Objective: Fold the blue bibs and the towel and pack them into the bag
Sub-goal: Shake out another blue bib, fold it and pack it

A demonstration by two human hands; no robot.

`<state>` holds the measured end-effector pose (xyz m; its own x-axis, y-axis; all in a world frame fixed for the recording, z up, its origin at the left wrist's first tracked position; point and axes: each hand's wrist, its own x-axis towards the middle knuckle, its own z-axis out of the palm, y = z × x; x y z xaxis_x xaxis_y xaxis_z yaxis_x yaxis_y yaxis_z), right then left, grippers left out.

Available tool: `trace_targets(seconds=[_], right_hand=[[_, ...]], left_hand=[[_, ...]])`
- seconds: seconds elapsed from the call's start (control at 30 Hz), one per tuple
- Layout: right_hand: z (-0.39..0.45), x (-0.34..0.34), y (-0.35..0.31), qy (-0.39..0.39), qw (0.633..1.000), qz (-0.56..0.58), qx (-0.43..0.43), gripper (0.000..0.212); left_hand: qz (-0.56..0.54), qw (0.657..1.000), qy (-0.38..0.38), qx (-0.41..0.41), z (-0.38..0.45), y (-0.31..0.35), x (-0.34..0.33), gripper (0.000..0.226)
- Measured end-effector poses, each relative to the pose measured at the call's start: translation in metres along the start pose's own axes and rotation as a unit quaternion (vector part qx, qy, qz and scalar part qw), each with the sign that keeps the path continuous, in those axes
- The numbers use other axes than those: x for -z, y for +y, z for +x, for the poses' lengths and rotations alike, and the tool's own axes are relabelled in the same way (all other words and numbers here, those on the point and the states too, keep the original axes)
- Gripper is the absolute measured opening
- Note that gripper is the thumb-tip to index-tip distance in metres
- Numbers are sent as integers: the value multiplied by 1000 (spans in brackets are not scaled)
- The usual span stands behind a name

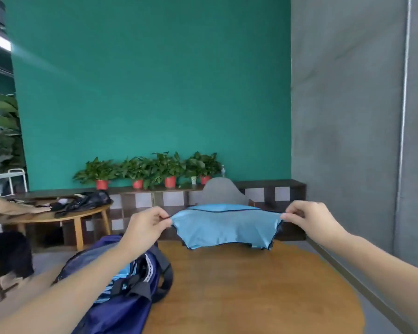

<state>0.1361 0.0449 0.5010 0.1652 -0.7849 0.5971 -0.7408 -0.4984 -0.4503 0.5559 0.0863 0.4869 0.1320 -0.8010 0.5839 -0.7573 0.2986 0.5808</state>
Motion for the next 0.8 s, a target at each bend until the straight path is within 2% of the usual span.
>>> trace_targets(seconds=[0.17, 0.3, 0.37, 0.47, 0.67, 0.8], right_hand=[[-108, -65, 60, -148, 980, -134, -10, 18], [-164, -98, 90, -187, 968, -162, -46, 16], [-181, -104, 97, -205, 964, -154, -67, 16], [-191, -105, 100, -248, 953, -155, -77, 17], [-167, -112, 102, -274, 945, -131, -120, 37], [-134, -128, 104, -263, 951, -95, -132, 28]], left_hand=[[26, 995, -99, 18, -115, -80, -62, 24], [69, 989, -133, -6, -165, -117, -97, 40], [81, 983, -165, -16, -179, -116, -105, 32], [108, 971, -211, -22, -187, -114, -112, 16], [104, 967, -233, -21, -162, -105, -128, 21], [92, 969, -227, -31, -121, -98, -151, 26]])
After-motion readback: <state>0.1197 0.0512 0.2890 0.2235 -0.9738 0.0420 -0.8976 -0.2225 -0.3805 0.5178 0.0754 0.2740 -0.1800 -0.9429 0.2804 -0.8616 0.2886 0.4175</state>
